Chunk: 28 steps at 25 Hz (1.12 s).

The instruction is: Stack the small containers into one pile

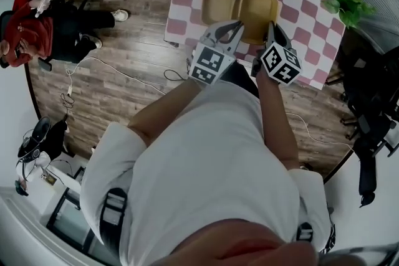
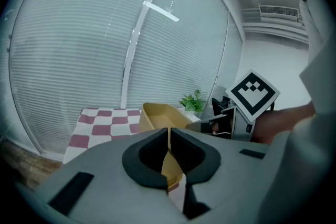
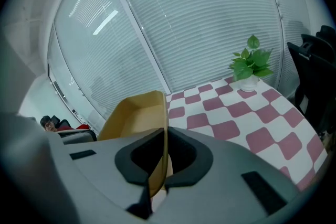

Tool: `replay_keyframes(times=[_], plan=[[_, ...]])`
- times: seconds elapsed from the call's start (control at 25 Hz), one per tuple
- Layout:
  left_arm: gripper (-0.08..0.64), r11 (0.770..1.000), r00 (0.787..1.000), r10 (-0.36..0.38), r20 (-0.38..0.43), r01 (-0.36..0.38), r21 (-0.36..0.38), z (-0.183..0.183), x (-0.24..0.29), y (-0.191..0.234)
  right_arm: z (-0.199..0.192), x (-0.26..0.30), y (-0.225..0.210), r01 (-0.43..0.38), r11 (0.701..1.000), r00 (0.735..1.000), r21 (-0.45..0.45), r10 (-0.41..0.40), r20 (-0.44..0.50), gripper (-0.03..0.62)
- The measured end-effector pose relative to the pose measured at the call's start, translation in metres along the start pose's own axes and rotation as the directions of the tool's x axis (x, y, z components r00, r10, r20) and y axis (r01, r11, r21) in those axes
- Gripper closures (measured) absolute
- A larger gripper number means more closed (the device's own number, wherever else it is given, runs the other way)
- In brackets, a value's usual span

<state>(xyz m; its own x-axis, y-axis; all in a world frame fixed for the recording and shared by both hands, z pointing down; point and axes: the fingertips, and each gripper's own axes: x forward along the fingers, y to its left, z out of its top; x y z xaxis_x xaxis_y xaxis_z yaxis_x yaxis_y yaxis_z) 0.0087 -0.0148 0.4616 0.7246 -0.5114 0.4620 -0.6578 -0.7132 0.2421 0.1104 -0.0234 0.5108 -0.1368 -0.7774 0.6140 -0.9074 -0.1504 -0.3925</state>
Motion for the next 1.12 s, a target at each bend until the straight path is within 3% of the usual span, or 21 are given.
replay_keyframes(times=[0.28, 0.92, 1.08, 1.12], plan=[[0.517, 0.999, 0.997, 0.032, -0.07, -0.031, 0.008, -0.036, 0.025, 0.022, -0.03, 0.03, -0.013, 0.032, 0.999, 0.998, 0.026, -0.03, -0.053, 0.555], [0.517, 0.999, 0.983, 0.051, -0.177, -0.051, 0.005, -0.101, 0.056, 0.047, -0.075, 0.072, -0.032, 0.081, 0.997, 0.988, -0.018, -0.083, -0.133, 0.554], [0.517, 0.999, 0.981, 0.051, -0.186, -0.05, 0.01, -0.105, 0.059, 0.05, -0.083, 0.078, -0.028, 0.039, 0.999, 0.987, -0.021, -0.042, -0.156, 0.552], [0.517, 0.999, 0.981, 0.05, -0.187, -0.049, 0.01, -0.105, 0.059, 0.049, -0.085, 0.078, -0.025, 0.015, 1.0, 0.986, -0.009, -0.016, -0.168, 0.513]])
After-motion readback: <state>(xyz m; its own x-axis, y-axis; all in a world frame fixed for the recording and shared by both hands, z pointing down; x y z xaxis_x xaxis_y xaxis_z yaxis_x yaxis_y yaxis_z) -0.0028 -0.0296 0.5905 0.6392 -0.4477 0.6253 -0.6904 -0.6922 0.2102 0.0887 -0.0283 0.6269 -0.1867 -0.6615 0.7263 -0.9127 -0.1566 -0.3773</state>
